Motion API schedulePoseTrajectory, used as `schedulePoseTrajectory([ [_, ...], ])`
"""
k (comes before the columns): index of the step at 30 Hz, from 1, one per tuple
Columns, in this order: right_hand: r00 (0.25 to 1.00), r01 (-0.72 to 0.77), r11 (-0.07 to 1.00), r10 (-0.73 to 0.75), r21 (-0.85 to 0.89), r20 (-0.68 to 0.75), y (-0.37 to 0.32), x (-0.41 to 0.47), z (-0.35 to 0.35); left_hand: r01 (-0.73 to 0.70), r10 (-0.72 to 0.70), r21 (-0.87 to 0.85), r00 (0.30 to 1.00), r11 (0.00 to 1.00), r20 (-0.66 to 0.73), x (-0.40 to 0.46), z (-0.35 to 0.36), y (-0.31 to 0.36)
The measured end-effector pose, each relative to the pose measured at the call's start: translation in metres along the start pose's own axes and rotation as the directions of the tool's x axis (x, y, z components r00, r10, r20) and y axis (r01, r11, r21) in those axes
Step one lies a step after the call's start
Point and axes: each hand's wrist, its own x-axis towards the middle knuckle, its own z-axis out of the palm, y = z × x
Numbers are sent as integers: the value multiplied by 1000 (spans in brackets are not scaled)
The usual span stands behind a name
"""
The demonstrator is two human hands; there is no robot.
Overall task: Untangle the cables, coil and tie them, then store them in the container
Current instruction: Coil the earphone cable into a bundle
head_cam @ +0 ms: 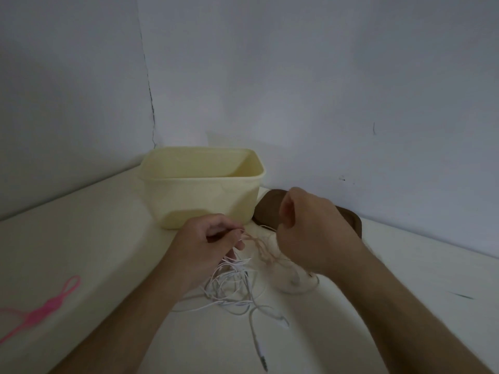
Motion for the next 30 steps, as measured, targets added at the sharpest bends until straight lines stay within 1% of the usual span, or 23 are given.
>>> schedulePoseTrajectory([
  [2,996,81,995,-83,-53,-43,-9,-6,5,-7,7,9,1000,1000,-10,1,0,-1],
  [3,995,92,995,-94,-46,-24,-12,-8,7,-9,9,13,1000,1000,-19,1,0,-2],
  [5,991,93,996,-93,-4,94,-15,-10,13,-19,20,19,999,1000,-47,2,0,-2],
  [6,980,98,995,-93,-20,174,-17,-12,18,-26,27,21,998,999,-59,2,-1,-2],
  [7,965,113,990,-90,-82,246,-19,-15,24,-31,33,22,997,999,-66,2,-1,-2],
  [9,943,192,958,-119,-215,312,-19,-19,40,-33,34,19,997,999,-63,3,-1,-3],
  [10,933,220,952,-143,-211,329,-17,-20,46,-35,36,25,998,999,-55,2,-2,-4],
  [12,922,224,969,-176,-103,344,-13,-16,47,-43,46,60,997,997,-56,1,-2,-4],
  [13,927,202,979,-181,-30,328,-10,-12,40,-44,49,78,997,996,-64,0,-2,-5],
  [14,936,173,981,-190,83,297,-8,-8,30,-38,45,85,996,996,-73,0,-1,-5],
  [15,941,136,957,-206,256,269,-8,-6,18,-35,43,93,995,995,-88,0,-1,-6],
  [16,941,93,877,-233,472,247,-8,-6,6,-40,54,130,993,991,-104,1,-1,-7],
  [17,943,44,746,-251,664,220,-8,-6,-4,-61,86,191,989,980,-125,1,-1,-5],
  [18,949,4,613,-251,790,190,-9,-7,-9,-99,137,243,980,965,-147,-1,-2,-1],
  [19,960,-5,534,-235,845,154,-10,-8,-12,-152,195,249,968,957,-158,-4,-2,6],
  [20,973,3,516,-197,857,116,-10,-8,-9,-203,232,190,962,961,-143,-6,-3,14],
  [21,985,15,533,-153,846,79,-9,-6,-6,-223,230,85,969,971,-93,-9,-4,22],
  [23,996,27,601,-81,799,27,-10,-4,0,-178,185,-93,979,980,79,-17,-5,34],
  [24,998,20,607,-55,794,17,-10,-3,1,-162,184,-144,970,976,156,-18,-5,34],
  [26,1000,14,569,-4,822,-15,-8,-2,-4,-151,186,-157,953,976,240,-17,-6,27],
  [27,998,22,541,34,840,-47,-5,-2,-9,-135,184,-204,952,970,245,-16,-6,23],
  [28,992,34,509,86,860,-90,-2,1,-14,-110,186,-313,957,943,224,-14,-8,20],
  [30,957,78,433,220,898,-189,7,4,-25,-71,187,-537,968,841,165,-9,-13,20],
])
